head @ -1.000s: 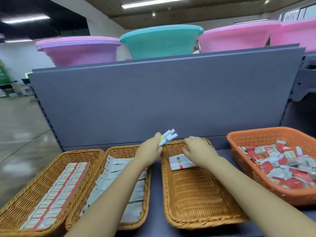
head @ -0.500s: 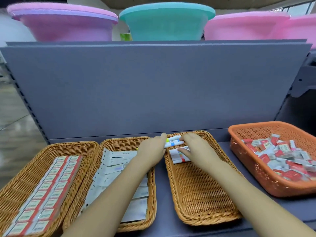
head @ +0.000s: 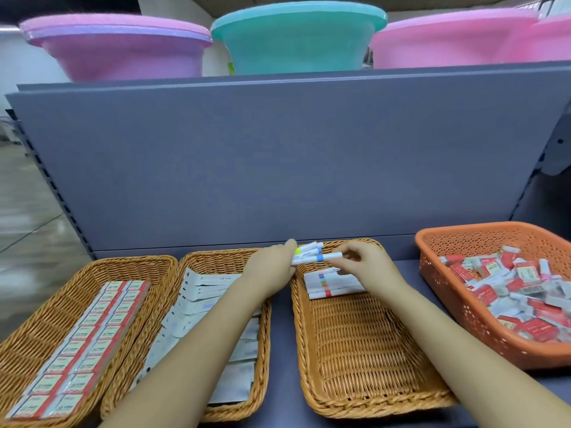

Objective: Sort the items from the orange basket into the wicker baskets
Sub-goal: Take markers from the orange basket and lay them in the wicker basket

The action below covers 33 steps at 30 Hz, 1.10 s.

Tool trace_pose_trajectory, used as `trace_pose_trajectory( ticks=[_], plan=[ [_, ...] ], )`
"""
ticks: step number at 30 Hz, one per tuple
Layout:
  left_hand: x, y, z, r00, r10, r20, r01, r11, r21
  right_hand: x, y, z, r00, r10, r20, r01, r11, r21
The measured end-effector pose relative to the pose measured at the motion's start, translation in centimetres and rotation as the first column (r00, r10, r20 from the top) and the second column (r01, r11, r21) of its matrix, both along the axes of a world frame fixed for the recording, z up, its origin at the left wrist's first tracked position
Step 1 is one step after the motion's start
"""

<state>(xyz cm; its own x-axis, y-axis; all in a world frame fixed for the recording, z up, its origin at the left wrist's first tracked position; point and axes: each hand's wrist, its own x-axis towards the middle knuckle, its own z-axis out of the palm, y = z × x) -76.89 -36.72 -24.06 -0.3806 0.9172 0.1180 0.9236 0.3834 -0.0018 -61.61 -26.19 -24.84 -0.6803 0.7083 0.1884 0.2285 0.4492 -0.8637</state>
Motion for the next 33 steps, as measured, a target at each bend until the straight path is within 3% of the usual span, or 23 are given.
trace_pose_trajectory(
  ticks=[3, 6, 8, 14, 18, 20, 22, 23, 25, 27, 28, 30, 33],
  plan=[
    [0.5, 0.3, 0.3, 1.000, 0.017, 0.016, -0.017, 0.999, 0.039, -0.6, -0.7, -0.2, 0.971, -0.026, -0.237, -0.097, 0.864, -0.495],
    [0.9, 0.7, 0.3, 1.000, 0.014, 0.023, -0.015, 0.999, 0.051, -1.2, -1.2, -0.4, 0.947, -0.094, -0.308, -0.153, 0.712, -0.685],
    [1.1, 0.9, 0.3, 1.000, 0.013, 0.023, -0.014, 0.998, 0.053, -1.4, -1.4, -0.4, 0.937, -0.124, -0.326, -0.165, 0.667, -0.726],
    [0.5, 0.5, -0.3, 1.000, 0.018, 0.009, -0.018, 0.999, 0.036, -0.5, -0.4, -0.2, 0.911, -0.172, -0.374, -0.159, 0.691, -0.705],
    [-0.1, 0.3, -0.8, 1.000, 0.025, -0.005, -0.025, 0.999, 0.034, 0.3, 0.7, 0.3, 0.853, -0.287, -0.435, -0.138, 0.681, -0.719],
    [-0.3, 0.3, -1.0, 1.000, 0.029, 0.005, -0.029, 0.999, 0.040, 0.7, 1.1, 0.5, 0.851, -0.295, -0.435, -0.088, 0.735, -0.672],
    [-0.6, 0.3, -1.0, 0.999, 0.031, 0.014, -0.031, 0.998, 0.048, 1.0, 1.3, 0.6, 0.885, -0.248, -0.394, 0.005, 0.852, -0.523],
    [-0.7, 0.3, -0.9, 0.999, 0.033, 0.013, -0.033, 0.998, 0.052, 1.1, 1.2, 0.6, 0.918, -0.192, -0.346, 0.047, 0.922, -0.385],
    [-0.8, 0.3, -0.9, 0.999, 0.041, 0.014, -0.041, 0.997, 0.061, 1.5, 1.0, 0.4, 0.988, -0.037, -0.148, 0.049, 0.995, 0.083],
    [-0.9, 0.3, -1.0, 0.999, 0.050, 0.010, -0.051, 0.997, 0.066, 1.7, 0.9, -0.5, 0.984, 0.111, 0.140, -0.165, 0.865, 0.473],
    [-1.0, 0.3, -1.1, 0.999, 0.054, 0.005, -0.055, 0.996, 0.068, 1.6, 0.8, -1.1, 0.941, 0.153, 0.302, -0.301, 0.785, 0.542],
    [-1.0, 0.2, -1.2, 0.998, 0.058, -0.010, -0.058, 0.996, 0.070, 1.4, 0.7, -2.2, 0.811, 0.148, 0.566, -0.496, 0.687, 0.531],
    [-0.8, 0.1, -1.4, 0.998, 0.050, -0.032, -0.048, 0.997, 0.067, 1.0, 0.5, -3.0, 0.687, 0.115, 0.718, -0.599, 0.649, 0.469]
  ],
)
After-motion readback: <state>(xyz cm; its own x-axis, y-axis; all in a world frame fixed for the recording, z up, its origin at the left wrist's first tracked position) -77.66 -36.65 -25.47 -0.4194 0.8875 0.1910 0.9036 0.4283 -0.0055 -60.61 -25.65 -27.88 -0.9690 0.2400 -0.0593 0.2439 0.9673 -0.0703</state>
